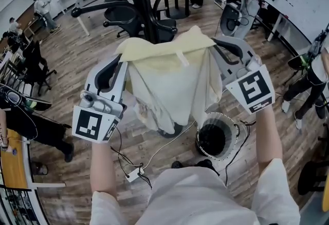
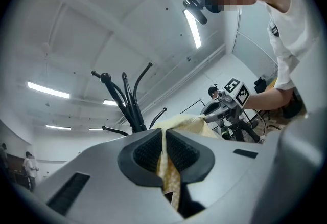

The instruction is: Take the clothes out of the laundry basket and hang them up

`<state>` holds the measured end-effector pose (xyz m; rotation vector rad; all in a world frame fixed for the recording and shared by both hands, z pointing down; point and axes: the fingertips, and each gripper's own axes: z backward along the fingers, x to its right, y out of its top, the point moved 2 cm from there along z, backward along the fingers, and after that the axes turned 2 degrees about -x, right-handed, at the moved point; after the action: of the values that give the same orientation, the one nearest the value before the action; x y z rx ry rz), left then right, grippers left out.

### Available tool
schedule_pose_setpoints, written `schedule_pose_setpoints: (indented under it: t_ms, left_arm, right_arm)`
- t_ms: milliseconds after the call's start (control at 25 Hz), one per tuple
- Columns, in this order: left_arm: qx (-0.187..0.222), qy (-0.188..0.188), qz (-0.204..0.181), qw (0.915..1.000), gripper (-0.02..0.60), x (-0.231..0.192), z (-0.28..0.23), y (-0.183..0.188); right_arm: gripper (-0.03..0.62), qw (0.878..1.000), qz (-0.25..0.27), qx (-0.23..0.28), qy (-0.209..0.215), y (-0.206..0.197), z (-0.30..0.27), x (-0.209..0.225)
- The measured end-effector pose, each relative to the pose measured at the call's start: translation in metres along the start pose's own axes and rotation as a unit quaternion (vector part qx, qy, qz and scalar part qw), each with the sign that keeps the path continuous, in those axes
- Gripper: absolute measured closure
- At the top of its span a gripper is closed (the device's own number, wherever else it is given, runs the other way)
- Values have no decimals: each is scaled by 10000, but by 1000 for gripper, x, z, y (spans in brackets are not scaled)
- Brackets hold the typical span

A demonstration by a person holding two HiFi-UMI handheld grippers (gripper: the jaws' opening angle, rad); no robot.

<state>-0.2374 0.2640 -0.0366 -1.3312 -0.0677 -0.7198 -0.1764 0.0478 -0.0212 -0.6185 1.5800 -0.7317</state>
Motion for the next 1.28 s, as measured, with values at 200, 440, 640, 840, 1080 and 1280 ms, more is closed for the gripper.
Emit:
schedule_pose_setpoints:
  t_ms: [200,440,640,840,1080,1280]
  left_arm:
    - [144,106,-47,9998,545,-13,-4,20]
    - [195,216,-83,9995,545,-33,-13,29]
    - [304,405,-5,9987,545,-54,-18,36]
    - [233,586,12,9980,545,-62,-22,26]
    - [-11,698,50,9975,545,-72,-29,6]
    - [-250,758,162,9967,545,-79,-31,-15]
  right_arm:
    - [574,9995,126,212,-203,29,-1,26]
    - [574,9986,281,265,-355,50,-21,49]
    - [572,9989,124,317,-335,62,-43,64]
    - [573,9987,171,258,-408,58,-64,68]
    - [574,9995,141,26,-280,48,-93,67]
    - [574,9999,60,-52,-122,37,-111,62]
